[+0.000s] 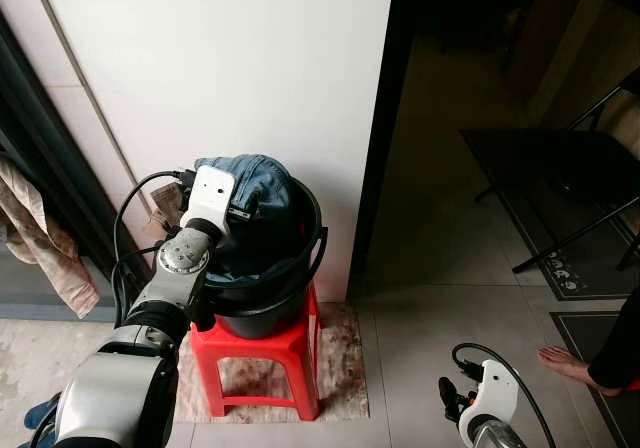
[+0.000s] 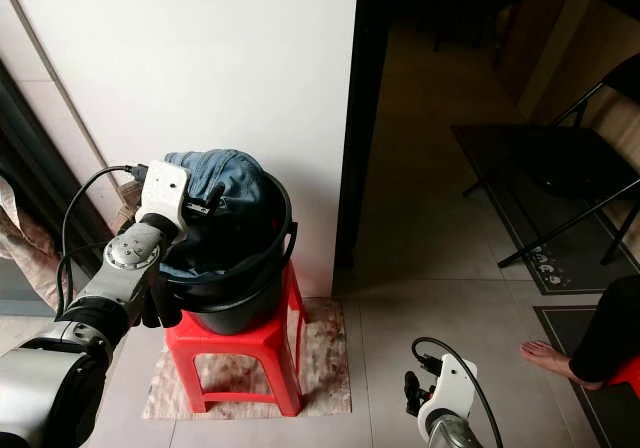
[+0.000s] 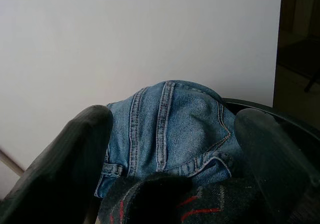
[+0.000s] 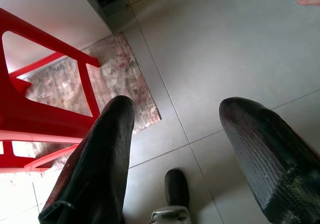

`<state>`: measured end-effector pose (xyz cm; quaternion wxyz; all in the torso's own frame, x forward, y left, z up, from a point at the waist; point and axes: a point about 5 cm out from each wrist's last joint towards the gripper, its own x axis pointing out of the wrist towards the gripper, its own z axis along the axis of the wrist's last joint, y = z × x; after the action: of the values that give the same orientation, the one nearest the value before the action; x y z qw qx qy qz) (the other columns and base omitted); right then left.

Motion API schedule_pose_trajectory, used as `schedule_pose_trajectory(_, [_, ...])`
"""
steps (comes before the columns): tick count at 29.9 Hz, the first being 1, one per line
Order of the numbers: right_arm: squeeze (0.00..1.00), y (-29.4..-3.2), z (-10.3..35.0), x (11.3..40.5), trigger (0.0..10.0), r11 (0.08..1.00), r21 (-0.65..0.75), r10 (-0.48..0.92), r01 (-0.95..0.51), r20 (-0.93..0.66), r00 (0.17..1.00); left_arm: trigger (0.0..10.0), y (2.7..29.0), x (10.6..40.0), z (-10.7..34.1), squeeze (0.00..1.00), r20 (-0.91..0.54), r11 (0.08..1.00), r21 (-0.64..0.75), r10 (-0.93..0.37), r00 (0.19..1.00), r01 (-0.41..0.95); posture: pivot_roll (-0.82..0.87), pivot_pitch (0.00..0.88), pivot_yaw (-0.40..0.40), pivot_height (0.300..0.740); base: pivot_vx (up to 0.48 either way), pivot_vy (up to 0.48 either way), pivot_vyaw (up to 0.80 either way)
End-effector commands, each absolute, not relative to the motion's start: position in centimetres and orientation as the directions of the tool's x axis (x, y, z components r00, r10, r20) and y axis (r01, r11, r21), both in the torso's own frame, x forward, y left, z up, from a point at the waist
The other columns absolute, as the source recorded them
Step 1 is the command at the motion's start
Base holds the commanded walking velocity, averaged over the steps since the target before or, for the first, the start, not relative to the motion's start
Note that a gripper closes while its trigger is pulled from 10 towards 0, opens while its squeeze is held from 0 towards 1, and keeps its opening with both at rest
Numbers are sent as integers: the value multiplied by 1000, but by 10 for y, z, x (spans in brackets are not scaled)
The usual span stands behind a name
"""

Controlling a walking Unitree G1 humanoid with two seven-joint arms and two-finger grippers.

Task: Clothes washing

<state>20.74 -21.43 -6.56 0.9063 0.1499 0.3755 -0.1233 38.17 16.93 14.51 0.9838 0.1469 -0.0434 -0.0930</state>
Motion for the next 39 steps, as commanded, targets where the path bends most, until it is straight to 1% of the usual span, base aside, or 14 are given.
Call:
schedule_pose_trajectory(1, [0, -215, -66, 207, 10000, 922, 183, -111, 340, -718, 687, 10000, 179, 380, 140, 0, 19, 932, 316, -193, 981, 177, 29, 0, -5, 732, 0, 0, 0])
schedule_pose_trajectory(4, [0, -215, -66, 206, 10000, 922, 184, -110, 340, -718, 687, 10000, 184, 379, 139, 0, 12, 927, 327, -196, 981, 181, 28, 0, -3, 732, 0, 0, 0])
schedule_pose_trajectory(7, [0, -214, -66, 206, 10000, 923, 184, -108, 338, -719, 687, 10000, 194, 377, 138, 0, -5, 914, 368, -185, 983, 173, 30, 0, -2, 732, 0, 0, 0])
schedule_pose_trajectory(10, [0, -214, -67, 205, 10000, 923, 184, -107, 337, -719, 686, 10000, 196, 377, 138, 0, -12, 902, 395, -184, 983, 174, 30, 0, -2, 732, 0, 0, 0])
schedule_pose_trajectory(15, [0, -214, -67, 205, 10000, 923, 186, -105, 336, -718, 688, 10000, 189, 377, 135, 0, -32, 899, 373, -235, 971, 230, 28, 0, -1, 732, 0, 0, 0])
schedule_pose_trajectory(16, [0, -214, -67, 206, 10000, 923, 186, -106, 336, -717, 689, 10000, 187, 376, 134, 0, -53, 886, 384, -258, 965, 258, 28, 0, -2, 732, 0, 0, 0])
schedule_pose_trajectory(18, [0, -214, -66, 206, 10000, 923, 186, -106, 336, -717, 689, 10000, 186, 376, 133, 0, -57, 883, 389, -263, 963, 263, 28, 0, -2, 732, 0, 0, 0])
schedule_pose_trajectory(20, [0, -214, -66, 206, 10000, 923, 186, -108, 338, -717, 689, 10000, 183, 376, 131, 0, -87, 863, 399, -302, 949, 310, 30, 0, -3, 732, 0, 0, 0])
schedule_pose_trajectory(23, [0, -214, -66, 207, 10000, 922, 186, -109, 339, -717, 688, 10000, 180, 375, 130, 0, -99, 848, 404, -333, 938, 344, 32, 0, -4, 732, 0, 0, 0])
schedule_pose_trajectory(28, [0, -214, -66, 207, 10000, 921, 187, -109, 341, -718, 688, 10000, 180, 375, 132, 0, -100, 839, 406, -353, 930, 362, 32, 0, -4, 732, 0, 0, 0])
schedule_pose_trajectory(33, [0, -214, -65, 208, 10000, 921, 187, -109, 342, -718, 688, 10000, 183, 377, 132, 0, -134, 802, 487, -324, 937, 347, 32, 6, -5, 732, 0, 0, 0])
schedule_pose_trajectory(39, [0, -214, -65, 208, 10000, 921, 188, -109, 341, -717, 688, 10000, 184, 378, 131, 0, -146, 804, 498, -290, 946, 324, 32, 6, -5, 732, 0, 0, 0])
